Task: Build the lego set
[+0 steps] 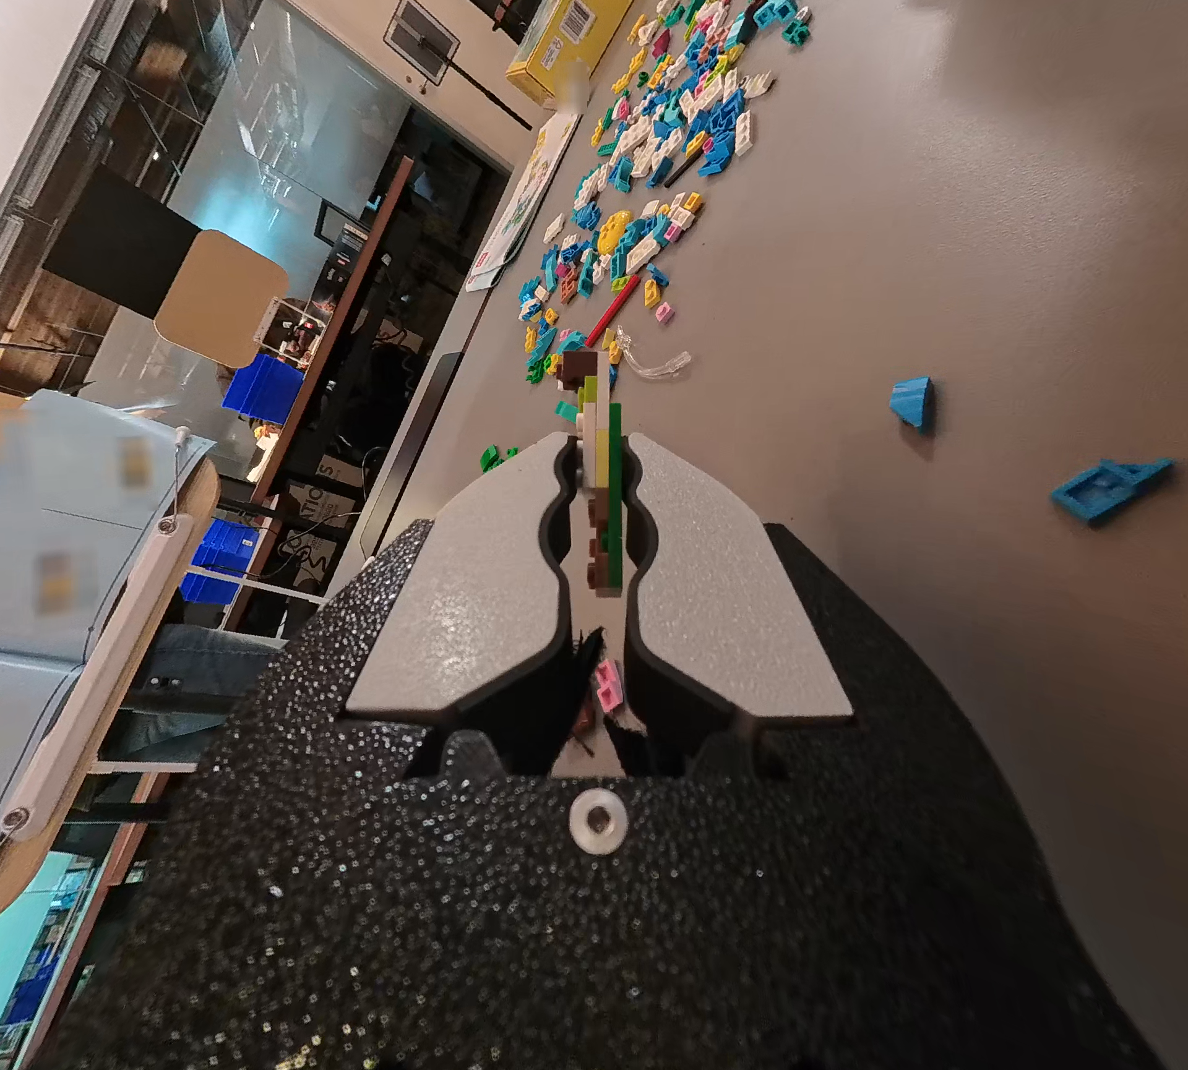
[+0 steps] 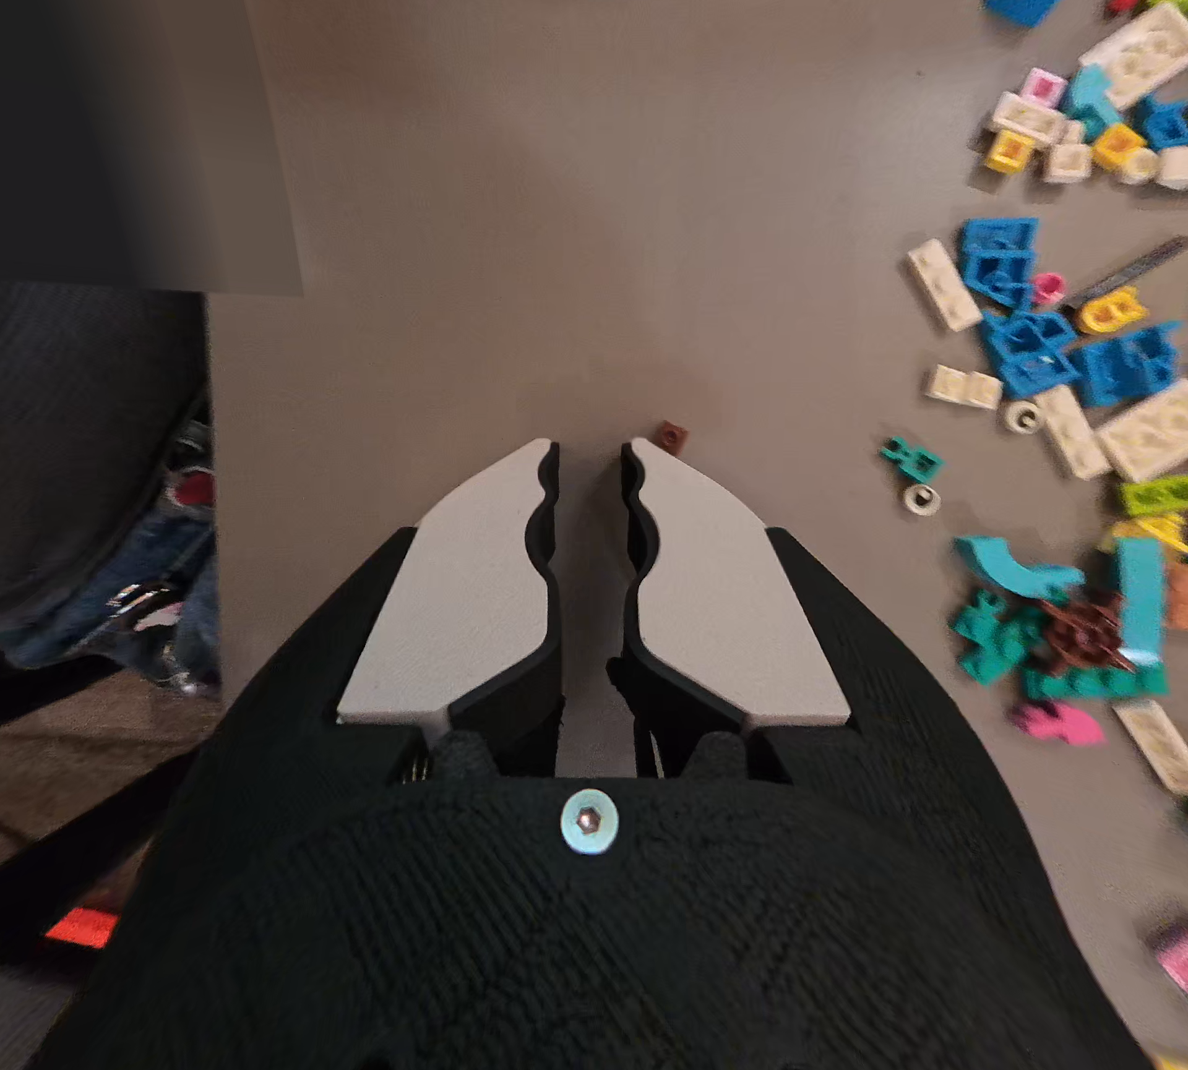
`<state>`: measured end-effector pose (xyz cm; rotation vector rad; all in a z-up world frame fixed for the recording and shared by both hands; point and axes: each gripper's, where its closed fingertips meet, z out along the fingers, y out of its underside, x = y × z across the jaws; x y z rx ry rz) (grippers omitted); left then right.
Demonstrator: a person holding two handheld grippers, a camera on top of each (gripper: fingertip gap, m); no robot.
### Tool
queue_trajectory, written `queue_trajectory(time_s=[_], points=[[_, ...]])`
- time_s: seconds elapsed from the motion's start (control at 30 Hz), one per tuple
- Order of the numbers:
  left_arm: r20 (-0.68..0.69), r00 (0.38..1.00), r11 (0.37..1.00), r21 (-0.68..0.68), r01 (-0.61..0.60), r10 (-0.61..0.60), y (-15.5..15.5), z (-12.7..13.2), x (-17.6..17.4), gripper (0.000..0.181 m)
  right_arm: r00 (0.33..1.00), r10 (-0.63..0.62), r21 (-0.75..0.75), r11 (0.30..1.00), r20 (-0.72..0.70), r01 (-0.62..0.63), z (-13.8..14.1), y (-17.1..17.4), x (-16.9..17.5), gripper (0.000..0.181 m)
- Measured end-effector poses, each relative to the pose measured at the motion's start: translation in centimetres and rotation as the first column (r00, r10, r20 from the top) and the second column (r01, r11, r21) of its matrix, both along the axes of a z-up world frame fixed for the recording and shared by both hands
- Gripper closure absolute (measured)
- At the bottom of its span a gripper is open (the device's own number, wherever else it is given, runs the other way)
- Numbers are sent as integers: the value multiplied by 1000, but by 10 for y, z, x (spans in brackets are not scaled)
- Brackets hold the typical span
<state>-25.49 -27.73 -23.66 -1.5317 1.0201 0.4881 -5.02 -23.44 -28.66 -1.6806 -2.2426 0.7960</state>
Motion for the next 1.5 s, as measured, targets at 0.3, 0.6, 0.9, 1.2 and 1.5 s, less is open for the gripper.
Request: queue_trajectory(time_s=[0.3, 0.6, 0.9, 1.2, 1.5], points=[[4, 1000, 1000, -5, 5, -5, 0, 0, 1, 169, 999, -47, 69, 997, -8, 47, 2, 20, 4, 164], [7, 1000, 1000, -6, 13, -13, 0, -1, 2, 170, 996, -19, 69, 997, -90, 25, 11, 19, -1, 163], [15, 1000, 1000, -13, 8, -8, 1, -2, 1, 169, 999, 36, -60, 997, -27, -38, 4, 0, -4, 162], [10, 1000, 1000, -14, 8, -7, 1, -3, 2, 169, 998, 22, -9, 1000, -63, -23, -1, 12, -11, 162], [-5, 1000, 1000, -20, 8, -8, 2, -5, 2, 169, 974, -185, 33, 981, -134, 191, 3, 15, -15, 163]])
